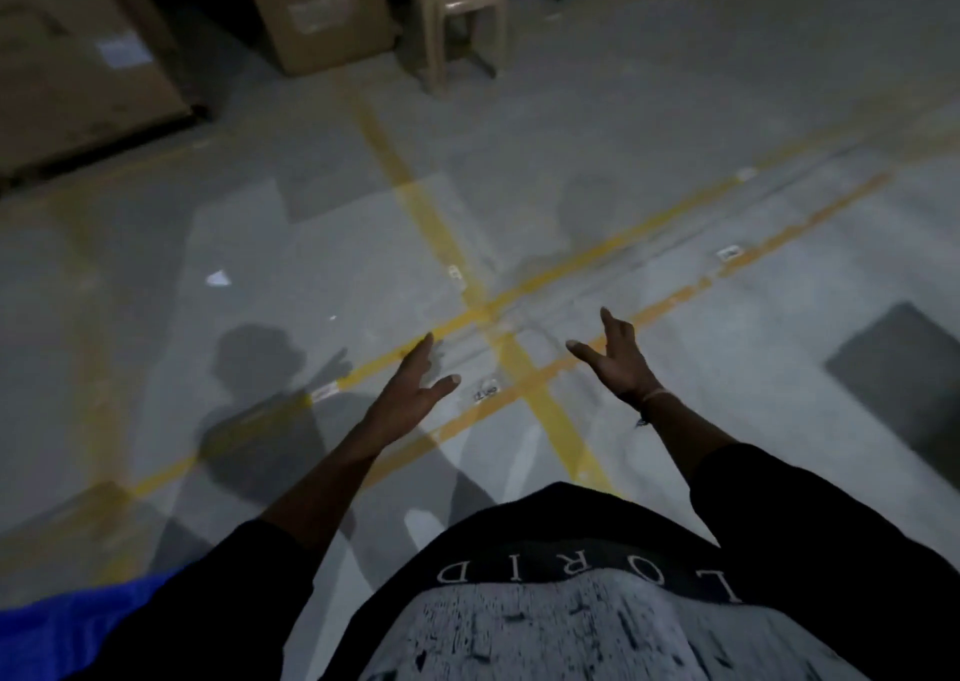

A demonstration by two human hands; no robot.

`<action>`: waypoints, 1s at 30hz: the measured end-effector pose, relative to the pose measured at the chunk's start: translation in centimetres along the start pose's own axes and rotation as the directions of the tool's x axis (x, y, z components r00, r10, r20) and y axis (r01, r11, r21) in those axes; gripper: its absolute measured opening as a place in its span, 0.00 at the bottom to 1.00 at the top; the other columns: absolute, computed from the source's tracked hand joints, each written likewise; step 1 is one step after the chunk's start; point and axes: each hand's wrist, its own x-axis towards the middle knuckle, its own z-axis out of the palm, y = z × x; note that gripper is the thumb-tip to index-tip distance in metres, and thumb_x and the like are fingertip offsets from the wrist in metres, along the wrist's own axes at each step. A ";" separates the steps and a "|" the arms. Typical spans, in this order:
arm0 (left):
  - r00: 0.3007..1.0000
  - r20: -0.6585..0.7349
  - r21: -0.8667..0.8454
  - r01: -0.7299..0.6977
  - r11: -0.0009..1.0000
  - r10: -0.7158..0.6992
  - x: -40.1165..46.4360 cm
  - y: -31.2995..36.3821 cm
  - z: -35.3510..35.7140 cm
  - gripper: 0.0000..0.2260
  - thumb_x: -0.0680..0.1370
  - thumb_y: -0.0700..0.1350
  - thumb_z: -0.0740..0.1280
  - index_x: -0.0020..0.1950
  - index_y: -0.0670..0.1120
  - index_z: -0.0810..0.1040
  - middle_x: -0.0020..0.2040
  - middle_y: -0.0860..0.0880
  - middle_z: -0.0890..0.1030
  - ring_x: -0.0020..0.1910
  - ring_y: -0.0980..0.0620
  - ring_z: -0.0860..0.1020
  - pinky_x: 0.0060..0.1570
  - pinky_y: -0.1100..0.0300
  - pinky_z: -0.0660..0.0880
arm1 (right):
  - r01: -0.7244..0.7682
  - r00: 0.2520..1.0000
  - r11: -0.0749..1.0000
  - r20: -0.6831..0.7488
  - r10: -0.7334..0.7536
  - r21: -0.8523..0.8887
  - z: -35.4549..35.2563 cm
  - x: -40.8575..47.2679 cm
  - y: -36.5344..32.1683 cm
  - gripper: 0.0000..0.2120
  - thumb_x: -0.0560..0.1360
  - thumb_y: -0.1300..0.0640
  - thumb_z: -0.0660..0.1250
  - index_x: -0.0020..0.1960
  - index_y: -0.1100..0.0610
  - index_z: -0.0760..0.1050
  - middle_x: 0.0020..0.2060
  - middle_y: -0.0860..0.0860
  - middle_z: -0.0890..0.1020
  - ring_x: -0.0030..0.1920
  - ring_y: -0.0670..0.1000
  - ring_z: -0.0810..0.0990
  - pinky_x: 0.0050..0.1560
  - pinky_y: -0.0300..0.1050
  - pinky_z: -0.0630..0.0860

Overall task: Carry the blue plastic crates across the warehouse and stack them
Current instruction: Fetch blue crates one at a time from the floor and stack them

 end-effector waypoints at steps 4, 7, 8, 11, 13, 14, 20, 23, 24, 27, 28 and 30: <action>0.993 0.111 0.019 -0.036 0.999 0.034 7.3 5.3 5.9 0.46 0.70 0.70 0.70 0.82 0.61 0.51 0.82 0.58 0.54 0.78 0.54 0.62 0.72 0.50 0.67 | -0.078 0.991 0.996 -0.101 0.083 0.047 -7.7 1.5 4.9 0.46 0.72 0.35 0.68 0.80 0.50 0.50 0.76 0.50 0.55 0.76 0.54 0.60 0.73 0.52 0.61; 0.984 0.172 0.011 -0.059 0.998 0.056 11.4 9.8 10.4 0.39 0.78 0.56 0.70 0.83 0.57 0.51 0.82 0.54 0.56 0.79 0.53 0.61 0.65 0.57 0.68 | -0.147 0.975 0.986 -0.157 0.158 0.078 -12.9 2.5 7.8 0.47 0.71 0.33 0.68 0.80 0.50 0.50 0.77 0.50 0.55 0.76 0.53 0.59 0.74 0.52 0.59; 0.980 0.186 0.028 -0.076 0.997 0.070 12.5 11.1 11.7 0.39 0.79 0.55 0.70 0.83 0.57 0.51 0.82 0.54 0.56 0.79 0.53 0.61 0.65 0.57 0.68 | -0.164 0.970 0.983 -0.170 0.176 0.084 -14.3 2.9 8.6 0.47 0.71 0.33 0.68 0.80 0.50 0.50 0.77 0.49 0.54 0.76 0.53 0.60 0.74 0.52 0.60; 0.962 0.247 0.056 -0.131 0.990 0.113 17.0 14.3 14.3 0.39 0.78 0.56 0.71 0.83 0.57 0.51 0.82 0.56 0.54 0.78 0.55 0.62 0.69 0.54 0.70 | -0.214 0.950 0.971 -0.209 0.233 0.109 -17.8 4.8 10.6 0.47 0.71 0.32 0.67 0.80 0.49 0.50 0.76 0.48 0.55 0.74 0.55 0.63 0.73 0.53 0.62; 0.951 0.286 0.072 -0.141 0.987 0.115 20.6 16.1 15.5 0.39 0.79 0.55 0.70 0.83 0.57 0.51 0.83 0.55 0.54 0.78 0.55 0.62 0.62 0.62 0.73 | -0.231 0.935 0.961 -0.238 0.263 0.151 -19.7 6.6 11.6 0.48 0.70 0.31 0.67 0.80 0.49 0.50 0.76 0.47 0.55 0.74 0.55 0.64 0.73 0.55 0.64; 0.946 0.305 0.079 -0.143 0.987 0.112 22.6 17.0 16.0 0.39 0.79 0.55 0.70 0.83 0.57 0.51 0.83 0.54 0.54 0.78 0.55 0.62 0.58 0.67 0.73 | -0.244 0.925 0.952 -0.250 0.285 0.183 -20.6 7.6 12.0 0.48 0.69 0.30 0.68 0.80 0.48 0.50 0.76 0.47 0.55 0.74 0.55 0.64 0.72 0.56 0.64; 0.903 0.407 0.177 -0.225 0.958 0.137 36.7 23.6 18.7 0.40 0.78 0.58 0.70 0.83 0.56 0.51 0.82 0.54 0.56 0.78 0.53 0.63 0.64 0.58 0.69 | -0.313 0.851 0.915 -0.352 0.390 0.255 -26.0 15.1 14.4 0.49 0.68 0.29 0.67 0.80 0.50 0.51 0.75 0.47 0.56 0.73 0.55 0.65 0.72 0.56 0.64; 0.883 0.450 0.189 -0.241 0.952 0.134 42.7 28.2 20.1 0.40 0.78 0.57 0.70 0.83 0.55 0.52 0.82 0.54 0.57 0.77 0.54 0.64 0.72 0.52 0.68 | -0.339 0.819 0.896 -0.378 0.431 0.287 -28.8 18.5 14.1 0.47 0.70 0.32 0.67 0.80 0.51 0.52 0.75 0.48 0.57 0.72 0.55 0.66 0.72 0.56 0.64; 0.868 0.477 0.194 -0.255 0.947 0.136 44.8 29.9 20.6 0.39 0.78 0.56 0.71 0.83 0.54 0.52 0.82 0.54 0.58 0.77 0.54 0.64 0.73 0.50 0.68 | -0.348 0.805 0.887 -0.389 0.449 0.304 -30.0 19.7 13.9 0.47 0.70 0.31 0.67 0.80 0.51 0.51 0.75 0.47 0.56 0.72 0.55 0.66 0.72 0.56 0.64; 0.810 0.566 0.234 -0.335 0.912 0.153 51.3 34.7 22.4 0.40 0.78 0.54 0.72 0.83 0.52 0.53 0.82 0.52 0.57 0.77 0.51 0.65 0.74 0.49 0.67 | -0.354 0.752 0.863 -0.440 0.492 0.360 -33.2 23.4 13.7 0.48 0.70 0.30 0.67 0.80 0.50 0.51 0.75 0.46 0.55 0.73 0.55 0.66 0.72 0.55 0.65; 0.791 0.591 0.251 -0.366 0.896 0.157 53.6 36.2 23.1 0.40 0.77 0.54 0.72 0.83 0.51 0.53 0.82 0.51 0.57 0.77 0.50 0.65 0.74 0.50 0.67 | -0.352 0.731 0.854 -0.458 0.507 0.384 -34.2 24.6 13.7 0.48 0.70 0.30 0.67 0.80 0.50 0.51 0.75 0.46 0.55 0.73 0.55 0.66 0.72 0.55 0.65; 0.765 0.626 0.285 -0.406 0.868 0.153 57.3 39.1 24.4 0.41 0.77 0.56 0.72 0.83 0.52 0.53 0.82 0.51 0.57 0.77 0.50 0.65 0.74 0.50 0.67 | -0.339 0.698 0.835 -0.479 0.533 0.434 -35.8 26.5 13.8 0.48 0.69 0.30 0.67 0.80 0.50 0.51 0.75 0.45 0.55 0.73 0.55 0.66 0.72 0.55 0.65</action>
